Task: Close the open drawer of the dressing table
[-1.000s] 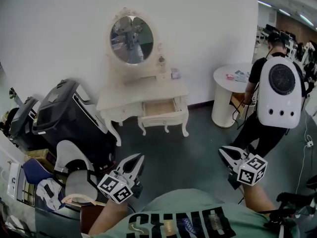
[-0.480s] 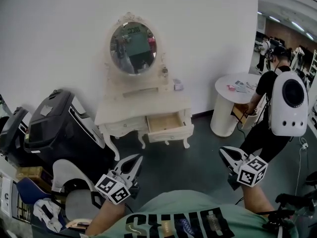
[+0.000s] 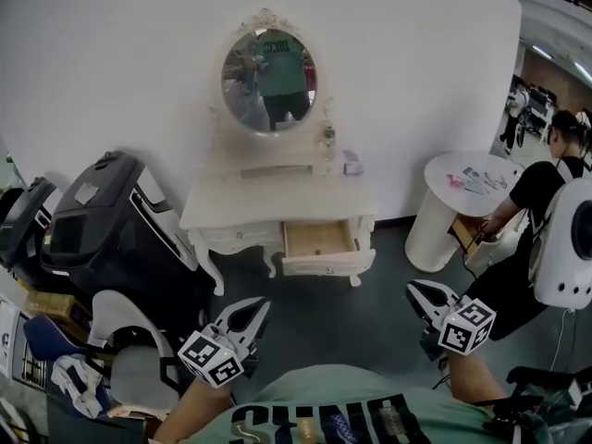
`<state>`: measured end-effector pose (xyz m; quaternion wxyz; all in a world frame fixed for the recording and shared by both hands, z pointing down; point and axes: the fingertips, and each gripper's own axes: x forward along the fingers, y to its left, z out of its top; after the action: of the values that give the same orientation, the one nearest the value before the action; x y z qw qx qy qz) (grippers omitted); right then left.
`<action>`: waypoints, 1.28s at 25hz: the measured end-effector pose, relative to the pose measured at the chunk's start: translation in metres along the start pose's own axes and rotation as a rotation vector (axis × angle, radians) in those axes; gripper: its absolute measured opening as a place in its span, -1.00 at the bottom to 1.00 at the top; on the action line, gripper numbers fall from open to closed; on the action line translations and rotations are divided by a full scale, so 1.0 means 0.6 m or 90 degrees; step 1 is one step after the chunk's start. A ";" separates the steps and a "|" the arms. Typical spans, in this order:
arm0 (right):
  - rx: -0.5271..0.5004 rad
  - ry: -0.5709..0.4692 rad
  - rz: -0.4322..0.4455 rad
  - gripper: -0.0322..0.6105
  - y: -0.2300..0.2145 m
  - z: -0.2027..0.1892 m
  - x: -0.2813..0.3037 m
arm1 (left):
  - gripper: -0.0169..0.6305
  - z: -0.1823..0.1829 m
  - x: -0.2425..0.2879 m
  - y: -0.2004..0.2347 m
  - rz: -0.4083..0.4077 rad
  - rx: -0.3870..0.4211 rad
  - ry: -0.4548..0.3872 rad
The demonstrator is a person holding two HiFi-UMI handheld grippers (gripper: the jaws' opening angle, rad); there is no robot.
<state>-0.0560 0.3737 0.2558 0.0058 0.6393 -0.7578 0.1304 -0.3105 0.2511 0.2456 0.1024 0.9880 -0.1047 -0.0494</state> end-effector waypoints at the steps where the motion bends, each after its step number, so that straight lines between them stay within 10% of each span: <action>1: -0.002 0.003 0.014 -0.86 -0.020 0.004 0.013 | -0.92 -0.002 0.015 0.004 0.014 0.000 -0.003; 21: -0.058 0.018 0.210 -0.86 -0.347 0.094 0.140 | -0.92 -0.047 0.343 -0.014 0.180 -0.023 -0.014; 32: -0.064 0.047 0.175 -0.86 -0.352 0.102 0.304 | -0.92 -0.035 0.379 0.181 0.133 -0.042 -0.025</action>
<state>0.1252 0.1530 0.2687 0.0477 0.5233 -0.8429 0.1155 -0.1083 0.1017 0.2722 0.1376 0.9665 -0.2077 -0.0609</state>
